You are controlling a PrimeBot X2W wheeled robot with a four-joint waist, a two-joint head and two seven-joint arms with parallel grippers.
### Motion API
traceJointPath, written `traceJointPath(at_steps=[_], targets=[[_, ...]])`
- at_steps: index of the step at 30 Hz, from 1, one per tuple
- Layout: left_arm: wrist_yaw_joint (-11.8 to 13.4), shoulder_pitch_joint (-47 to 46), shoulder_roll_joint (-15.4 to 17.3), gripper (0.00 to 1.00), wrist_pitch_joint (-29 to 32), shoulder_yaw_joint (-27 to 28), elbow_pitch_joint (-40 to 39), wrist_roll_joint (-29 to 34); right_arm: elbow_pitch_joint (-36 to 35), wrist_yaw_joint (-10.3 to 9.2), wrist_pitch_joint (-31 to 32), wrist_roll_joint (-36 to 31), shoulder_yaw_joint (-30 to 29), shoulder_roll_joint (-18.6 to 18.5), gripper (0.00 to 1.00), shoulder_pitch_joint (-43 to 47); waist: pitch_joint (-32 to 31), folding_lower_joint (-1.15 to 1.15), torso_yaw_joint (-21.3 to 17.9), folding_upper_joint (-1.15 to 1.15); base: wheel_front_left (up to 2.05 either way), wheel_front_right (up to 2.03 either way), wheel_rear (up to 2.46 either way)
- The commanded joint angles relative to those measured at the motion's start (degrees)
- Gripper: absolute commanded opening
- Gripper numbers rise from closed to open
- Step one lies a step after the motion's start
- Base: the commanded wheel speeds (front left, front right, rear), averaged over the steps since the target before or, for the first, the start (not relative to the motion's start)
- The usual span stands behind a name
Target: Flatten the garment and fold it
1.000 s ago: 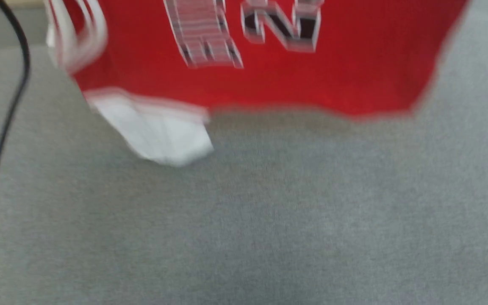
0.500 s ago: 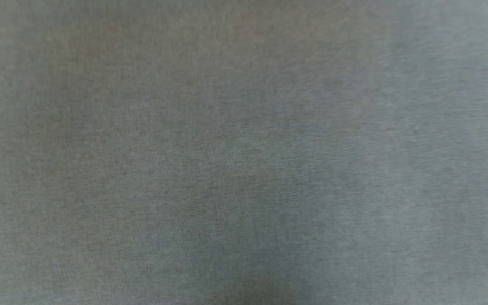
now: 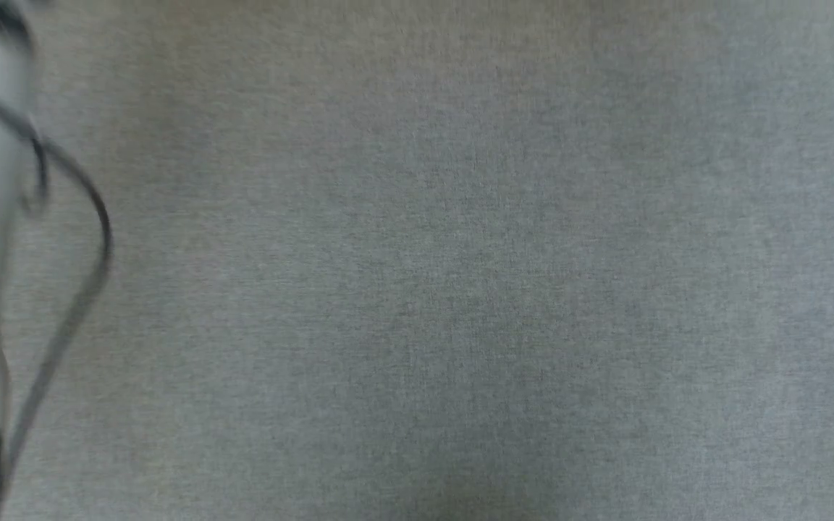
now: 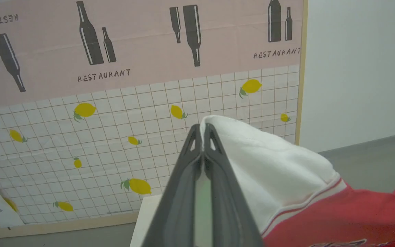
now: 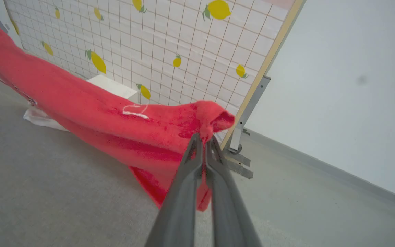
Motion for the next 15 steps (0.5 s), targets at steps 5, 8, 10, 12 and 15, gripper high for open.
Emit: traceJointPath(at_steps=[5, 8, 10, 12, 15], targets=[[3.6, 19.2, 3.3, 0.0, 3.2, 0.5, -15.6, -3.8, -8.0, -0.09, -1.7, 5.6, 0.4, -4.9, 0.0, 14.3, -8.3, -0.01, 0.0, 0.0, 0.0, 0.0, 0.0], [7.4, 32.0, 5.1, 0.0, 6.0, -0.4, -26.5, -5.0, -12.2, -0.09, -2.0, 7.5, -1.5, -6.7, 0.0, 24.2, -10.8, -0.01, -0.2, 0.0, 0.0, 0.0, 0.0], [9.5, 39.0, 6.5, 0.0, 7.7, -1.3, -31.7, -5.3, -14.4, -0.09, -2.2, 8.1, -3.0, -7.1, 0.0, 30.3, -12.0, -0.01, -0.2, 0.0, 0.0, 0.0, 0.0], [11.4, 45.4, 8.0, 0.0, 9.3, -2.4, -35.5, -5.4, -16.1, -0.09, -2.2, 8.0, -5.0, -6.8, 0.0, 35.9, -13.2, -0.01, -0.3, 0.0, 0.0, 0.0, 0.0], [13.9, 54.6, 9.3, 0.0, 11.7, -4.0, -39.2, -6.9, -18.2, -0.09, -2.3, 7.2, -8.3, -5.6, 0.0, 44.0, -14.8, -0.01, -0.5, 0.0, 0.0, 0.0, 0.0]])
